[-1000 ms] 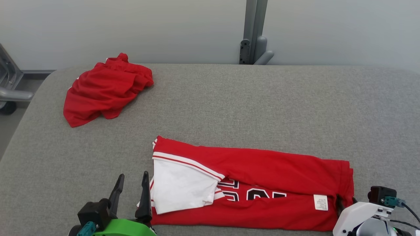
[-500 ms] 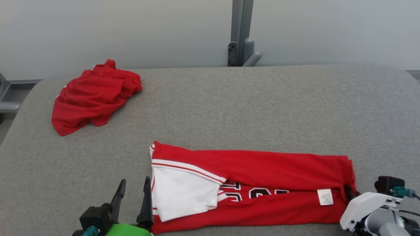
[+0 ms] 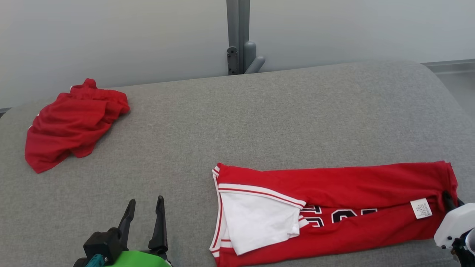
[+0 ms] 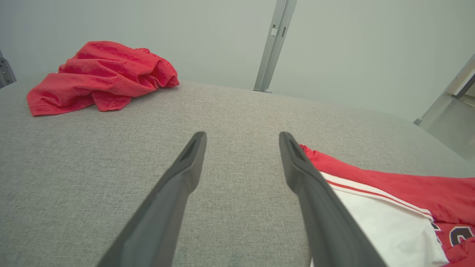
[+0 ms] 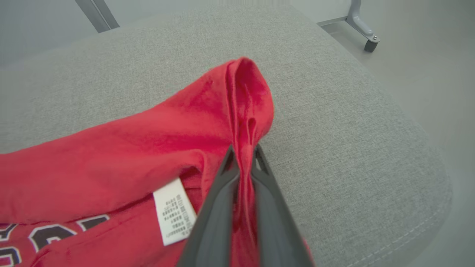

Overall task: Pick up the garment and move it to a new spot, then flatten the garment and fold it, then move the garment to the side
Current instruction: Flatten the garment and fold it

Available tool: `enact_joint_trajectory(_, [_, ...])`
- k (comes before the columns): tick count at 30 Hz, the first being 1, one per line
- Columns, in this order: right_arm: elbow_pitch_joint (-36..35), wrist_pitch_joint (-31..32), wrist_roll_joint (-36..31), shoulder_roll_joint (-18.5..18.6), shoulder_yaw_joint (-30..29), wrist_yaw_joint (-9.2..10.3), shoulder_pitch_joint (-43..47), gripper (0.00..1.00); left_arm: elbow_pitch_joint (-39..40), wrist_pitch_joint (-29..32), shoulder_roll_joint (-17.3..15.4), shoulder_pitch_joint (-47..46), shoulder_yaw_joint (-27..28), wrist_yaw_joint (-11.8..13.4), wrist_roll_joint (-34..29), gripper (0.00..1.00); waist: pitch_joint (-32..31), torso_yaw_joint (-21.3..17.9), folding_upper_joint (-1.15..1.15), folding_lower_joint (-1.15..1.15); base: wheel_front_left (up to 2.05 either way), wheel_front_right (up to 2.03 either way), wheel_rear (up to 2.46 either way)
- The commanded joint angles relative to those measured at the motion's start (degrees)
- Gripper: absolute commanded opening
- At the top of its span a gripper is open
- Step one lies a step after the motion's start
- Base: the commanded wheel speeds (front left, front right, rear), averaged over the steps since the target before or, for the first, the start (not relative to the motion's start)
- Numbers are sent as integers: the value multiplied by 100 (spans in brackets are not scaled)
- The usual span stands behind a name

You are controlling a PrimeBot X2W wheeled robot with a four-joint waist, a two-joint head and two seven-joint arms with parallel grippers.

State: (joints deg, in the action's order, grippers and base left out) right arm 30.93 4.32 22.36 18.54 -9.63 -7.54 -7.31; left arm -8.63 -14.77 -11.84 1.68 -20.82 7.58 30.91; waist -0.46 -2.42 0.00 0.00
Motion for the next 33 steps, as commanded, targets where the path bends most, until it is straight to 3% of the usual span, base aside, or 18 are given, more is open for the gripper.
enact_joint_trajectory(1, [-208, 43, -70, -41, 19, 10, 94, 0, 1, -40, -58, -34, 35, 8, -87, 100, 24, -84, 0, 0, 0, 0, 0])
enact_joint_trajectory(11, [-2315, 488, 16, -714, 776, 6, 500, 0, -24, -42, -154, -116, 201, 52, -165, 100, 0, -9, 0, 0, 0, 0, 0])
enact_joint_trajectory(17, [-3035, 755, 205, -1122, 1451, 6, 635, 0, -29, -42, -151, -131, 235, 19, -178, 100, -9, 258, 0, 0, 0, 0, 0])
enact_joint_trajectory(25, [-2780, 630, 513, -1478, 2134, 5, 295, 0, -64, -41, -92, -135, 214, -32, -196, 100, 18, 567, 0, 0, 0, 0, 0])
enact_joint_trajectory(33, [-2147, 326, 983, -1560, 2670, 5, -79, 0, -158, -37, -12, -218, 157, -98, -210, 100, 58, 815, 0, 0, 0, 0, 0])
